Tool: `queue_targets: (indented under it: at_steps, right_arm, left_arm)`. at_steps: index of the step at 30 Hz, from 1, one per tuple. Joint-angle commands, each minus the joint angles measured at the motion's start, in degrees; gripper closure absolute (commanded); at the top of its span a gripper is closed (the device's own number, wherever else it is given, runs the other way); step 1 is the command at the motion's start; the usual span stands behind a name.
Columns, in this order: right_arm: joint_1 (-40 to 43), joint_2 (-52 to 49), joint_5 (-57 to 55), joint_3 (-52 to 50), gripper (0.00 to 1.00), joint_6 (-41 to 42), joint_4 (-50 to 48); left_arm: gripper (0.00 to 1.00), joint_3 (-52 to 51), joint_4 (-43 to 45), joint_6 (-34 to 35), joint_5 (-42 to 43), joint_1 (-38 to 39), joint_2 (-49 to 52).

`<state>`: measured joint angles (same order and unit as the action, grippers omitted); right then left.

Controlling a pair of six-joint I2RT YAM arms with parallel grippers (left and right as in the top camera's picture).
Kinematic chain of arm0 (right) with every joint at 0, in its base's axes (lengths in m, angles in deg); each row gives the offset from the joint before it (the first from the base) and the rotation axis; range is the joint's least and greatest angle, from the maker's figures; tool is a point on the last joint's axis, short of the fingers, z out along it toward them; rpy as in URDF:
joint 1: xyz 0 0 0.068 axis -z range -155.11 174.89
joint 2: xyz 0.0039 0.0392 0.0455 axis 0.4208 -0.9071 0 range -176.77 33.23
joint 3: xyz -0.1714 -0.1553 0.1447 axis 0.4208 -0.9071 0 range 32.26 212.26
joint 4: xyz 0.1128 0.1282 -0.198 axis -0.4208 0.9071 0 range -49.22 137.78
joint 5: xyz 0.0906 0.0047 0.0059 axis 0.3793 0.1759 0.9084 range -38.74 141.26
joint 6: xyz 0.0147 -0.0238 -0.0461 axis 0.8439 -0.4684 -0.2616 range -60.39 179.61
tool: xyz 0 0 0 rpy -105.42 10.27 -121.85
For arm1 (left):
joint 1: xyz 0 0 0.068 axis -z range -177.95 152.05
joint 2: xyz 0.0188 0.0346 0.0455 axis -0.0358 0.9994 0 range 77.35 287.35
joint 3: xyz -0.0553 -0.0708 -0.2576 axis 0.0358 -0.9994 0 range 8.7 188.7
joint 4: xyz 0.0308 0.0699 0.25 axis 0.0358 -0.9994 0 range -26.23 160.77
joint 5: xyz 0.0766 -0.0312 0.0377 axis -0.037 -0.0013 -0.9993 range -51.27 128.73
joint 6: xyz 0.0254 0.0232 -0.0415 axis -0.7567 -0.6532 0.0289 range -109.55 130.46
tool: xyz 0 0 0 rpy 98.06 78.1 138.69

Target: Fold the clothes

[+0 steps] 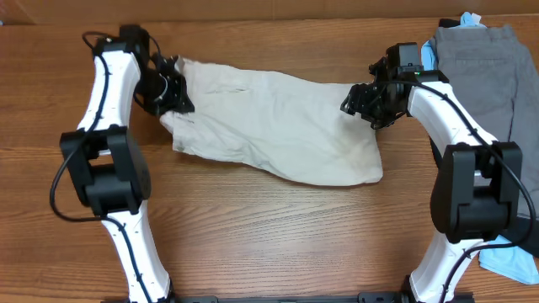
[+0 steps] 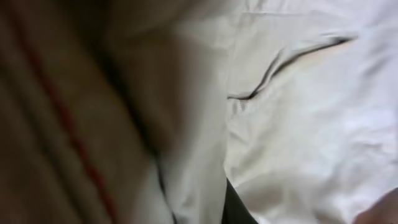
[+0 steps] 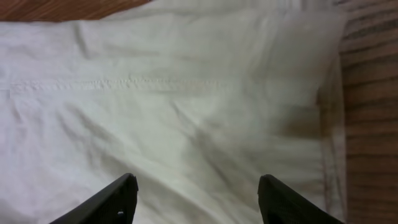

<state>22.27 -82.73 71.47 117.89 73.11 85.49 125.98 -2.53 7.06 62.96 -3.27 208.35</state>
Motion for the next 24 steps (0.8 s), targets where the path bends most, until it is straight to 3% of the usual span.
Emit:
queue_targets:
  at_steps: [1,5,8,16,24]
  right_arm:
    - [0.1,1.6,0.9,0.1,0.35,0.0,-0.4]
    - [0.0,0.5,1.0,-2.3,0.48,0.0,-0.6]
    - [0.0,0.5,2.8,-5.1,0.68,0.1,-2.1]
    - [-0.4,0.5,7.6,-6.2,0.96,0.0,-5.3]
    - [-0.4,-0.1,7.3,-9.1,0.96,0.0,-9.3]
  left_arm:
    - [0.96,4.4,-0.4,-0.6,-0.2,0.5,-7.1]
    - [0.96,4.8,0.0,-0.2,-0.2,0.5,-10.6]
    - [0.96,4.8,0.3,-0.3,-0.4,0.5,-12.7]
    - [0.96,4.8,1.7,-0.4,0.4,3.7,-13.0]
    - [0.96,4.8,4.8,0.0,-2.5,10.8,-13.0]
